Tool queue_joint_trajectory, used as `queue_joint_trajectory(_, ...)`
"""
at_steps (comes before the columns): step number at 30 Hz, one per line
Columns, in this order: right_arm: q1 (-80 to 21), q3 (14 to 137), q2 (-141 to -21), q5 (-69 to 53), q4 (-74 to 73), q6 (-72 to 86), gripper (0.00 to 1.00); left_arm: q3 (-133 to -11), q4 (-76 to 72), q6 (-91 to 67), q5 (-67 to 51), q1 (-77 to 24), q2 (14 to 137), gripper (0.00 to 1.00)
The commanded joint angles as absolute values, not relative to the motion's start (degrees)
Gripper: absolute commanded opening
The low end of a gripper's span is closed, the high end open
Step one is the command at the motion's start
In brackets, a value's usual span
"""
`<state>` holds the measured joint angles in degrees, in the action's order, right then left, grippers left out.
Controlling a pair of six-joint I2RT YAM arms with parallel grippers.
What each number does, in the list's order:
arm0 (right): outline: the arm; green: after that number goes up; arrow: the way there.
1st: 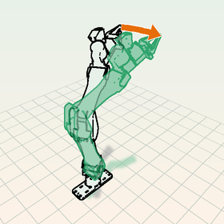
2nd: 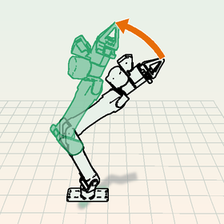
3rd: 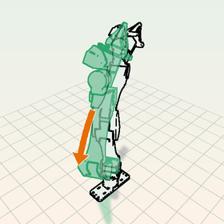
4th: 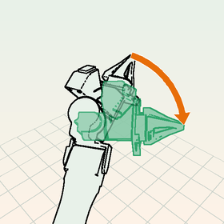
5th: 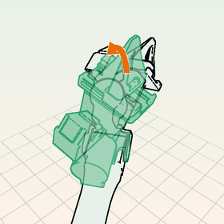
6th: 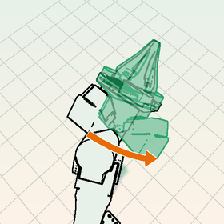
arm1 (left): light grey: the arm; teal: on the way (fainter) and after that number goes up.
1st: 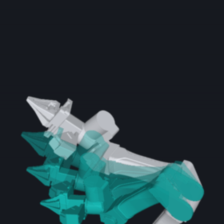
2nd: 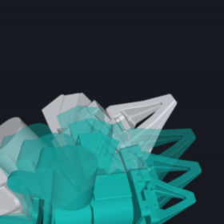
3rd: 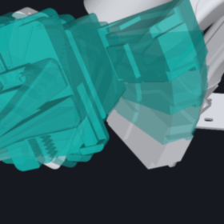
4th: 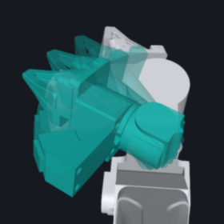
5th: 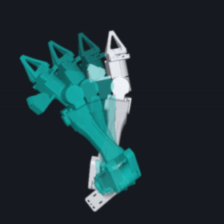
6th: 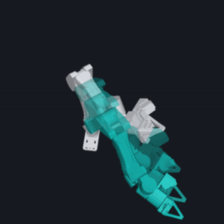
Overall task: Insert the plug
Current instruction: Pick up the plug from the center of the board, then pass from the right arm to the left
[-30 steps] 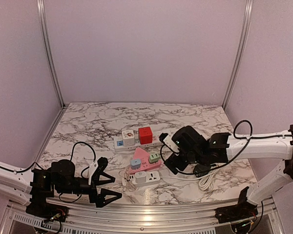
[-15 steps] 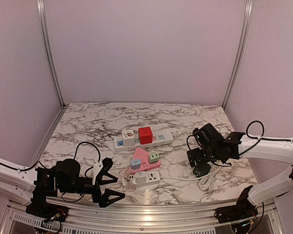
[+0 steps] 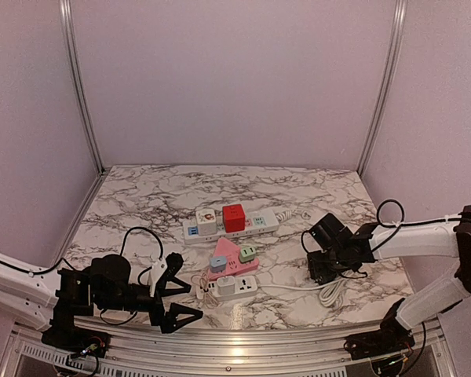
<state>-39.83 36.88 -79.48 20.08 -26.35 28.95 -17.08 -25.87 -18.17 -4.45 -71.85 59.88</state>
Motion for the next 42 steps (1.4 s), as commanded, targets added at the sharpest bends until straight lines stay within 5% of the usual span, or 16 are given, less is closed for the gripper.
queue_joint_trajectory(1, -39.32, 36.94, -79.98, 19.02, -22.98, 30.03, 0.57, -16.32, -27.37, -18.05, -4.48, -71.98, 58.69, 0.99)
queue_joint_trajectory(11, -40.13, 39.2, -76.19, 14.95, -19.7, 25.69, 0.26, -15.74, -27.96, -18.29, -4.0, -71.98, 58.18, 0.99)
queue_joint_trajectory(28, -51.03, 37.5, -69.9, 24.89, -5.33, 26.42, 0.21, -31.72, -32.99, -21.42, -3.8, -71.89, 76.22, 0.99)
queue_joint_trajectory(42, -53.19, 33.75, -60.22, 16.43, 4.08, 37.56, 0.18, -49.77, -35.27, -24.43, -5.88, -71.39, 92.99, 0.99)
